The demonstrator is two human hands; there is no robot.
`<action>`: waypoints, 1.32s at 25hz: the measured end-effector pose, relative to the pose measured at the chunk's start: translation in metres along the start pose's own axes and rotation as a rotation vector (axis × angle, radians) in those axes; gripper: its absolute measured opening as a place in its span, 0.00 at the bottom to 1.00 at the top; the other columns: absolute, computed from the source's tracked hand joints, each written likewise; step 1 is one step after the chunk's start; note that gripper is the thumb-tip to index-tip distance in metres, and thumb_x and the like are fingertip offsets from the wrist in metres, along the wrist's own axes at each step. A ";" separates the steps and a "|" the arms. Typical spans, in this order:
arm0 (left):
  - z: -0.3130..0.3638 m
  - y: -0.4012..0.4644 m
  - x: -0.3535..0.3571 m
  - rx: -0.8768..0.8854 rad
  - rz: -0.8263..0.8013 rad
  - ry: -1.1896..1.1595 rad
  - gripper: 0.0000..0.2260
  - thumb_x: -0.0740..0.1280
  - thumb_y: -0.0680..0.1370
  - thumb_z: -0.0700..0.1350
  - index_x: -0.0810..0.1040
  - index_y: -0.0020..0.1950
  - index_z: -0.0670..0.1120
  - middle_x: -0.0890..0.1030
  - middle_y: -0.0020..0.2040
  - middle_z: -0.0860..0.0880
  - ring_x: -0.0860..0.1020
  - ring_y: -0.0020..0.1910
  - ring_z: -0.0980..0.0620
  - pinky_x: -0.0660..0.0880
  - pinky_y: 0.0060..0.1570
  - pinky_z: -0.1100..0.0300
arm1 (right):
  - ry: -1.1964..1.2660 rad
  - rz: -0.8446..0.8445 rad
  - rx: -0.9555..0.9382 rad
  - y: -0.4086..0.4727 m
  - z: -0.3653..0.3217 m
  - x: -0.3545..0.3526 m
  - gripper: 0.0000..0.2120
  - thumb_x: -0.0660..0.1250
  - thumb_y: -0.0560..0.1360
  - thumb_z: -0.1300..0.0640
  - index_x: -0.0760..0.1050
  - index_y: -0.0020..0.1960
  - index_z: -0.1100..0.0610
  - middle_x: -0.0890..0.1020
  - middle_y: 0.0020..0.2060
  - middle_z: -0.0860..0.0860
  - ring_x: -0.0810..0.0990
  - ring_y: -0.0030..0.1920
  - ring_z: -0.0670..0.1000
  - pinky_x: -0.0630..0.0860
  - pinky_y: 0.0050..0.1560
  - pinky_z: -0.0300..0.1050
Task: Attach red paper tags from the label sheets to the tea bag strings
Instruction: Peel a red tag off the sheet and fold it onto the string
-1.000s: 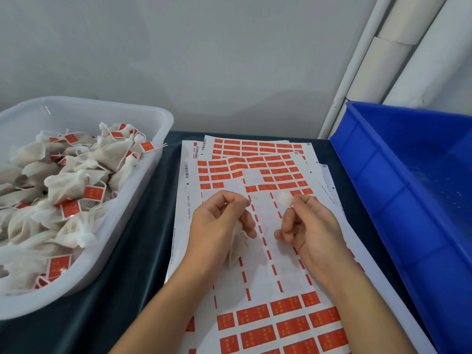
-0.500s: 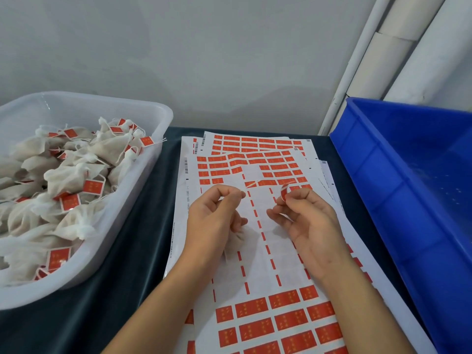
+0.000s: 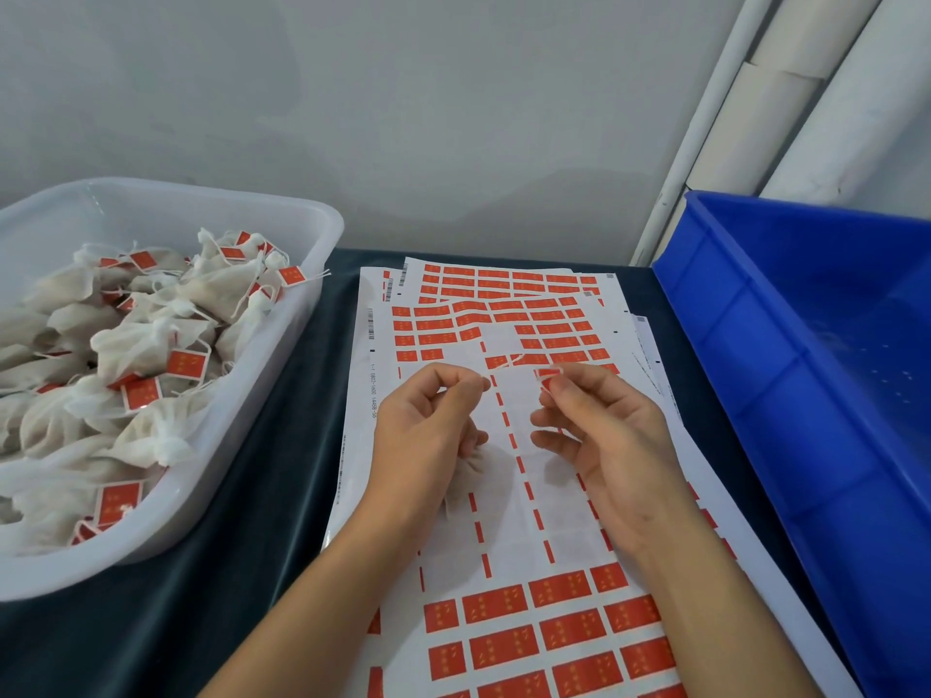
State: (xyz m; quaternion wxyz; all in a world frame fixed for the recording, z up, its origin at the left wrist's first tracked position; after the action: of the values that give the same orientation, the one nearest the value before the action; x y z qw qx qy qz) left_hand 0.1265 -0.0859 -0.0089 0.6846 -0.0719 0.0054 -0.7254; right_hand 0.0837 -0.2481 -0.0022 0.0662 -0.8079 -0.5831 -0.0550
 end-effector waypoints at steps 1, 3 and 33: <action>0.000 0.000 0.000 0.009 0.001 0.001 0.07 0.68 0.83 0.48 0.84 0.46 0.50 0.79 0.30 0.51 0.76 0.27 0.57 0.85 0.44 0.56 | 0.021 -0.018 -0.008 -0.002 -0.001 0.001 0.12 0.75 0.70 0.49 0.86 0.52 0.48 0.87 0.48 0.53 0.87 0.44 0.55 0.84 0.48 0.49; 0.000 -0.002 0.001 0.044 -0.002 0.012 0.07 0.68 0.83 0.48 0.84 0.46 0.51 0.80 0.31 0.54 0.77 0.28 0.57 0.84 0.43 0.58 | 0.046 -0.071 -0.038 -0.006 -0.002 0.006 0.11 0.77 0.71 0.49 0.86 0.52 0.49 0.86 0.46 0.56 0.85 0.39 0.54 0.83 0.47 0.50; 0.007 -0.016 0.006 0.264 -0.141 0.139 0.10 0.65 0.84 0.46 0.84 0.47 0.52 0.82 0.36 0.59 0.80 0.37 0.60 0.76 0.40 0.68 | -0.206 0.010 -0.213 -0.010 0.007 0.021 0.04 0.73 0.78 0.51 0.83 0.51 0.42 0.86 0.41 0.47 0.86 0.39 0.50 0.84 0.36 0.45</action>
State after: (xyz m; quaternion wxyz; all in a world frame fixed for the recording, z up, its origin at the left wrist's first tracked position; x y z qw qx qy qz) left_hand 0.1113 -0.0898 0.0002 0.6334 0.0689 -0.0473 -0.7693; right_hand 0.0812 -0.2246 -0.0055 -0.0799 -0.8145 -0.5737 -0.0330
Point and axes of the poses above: each hand's wrist, its own y-axis towards the middle knuckle, its own x-axis out of the palm, z = x × y, the point moved 1 cm from there along y, towards the middle knuckle
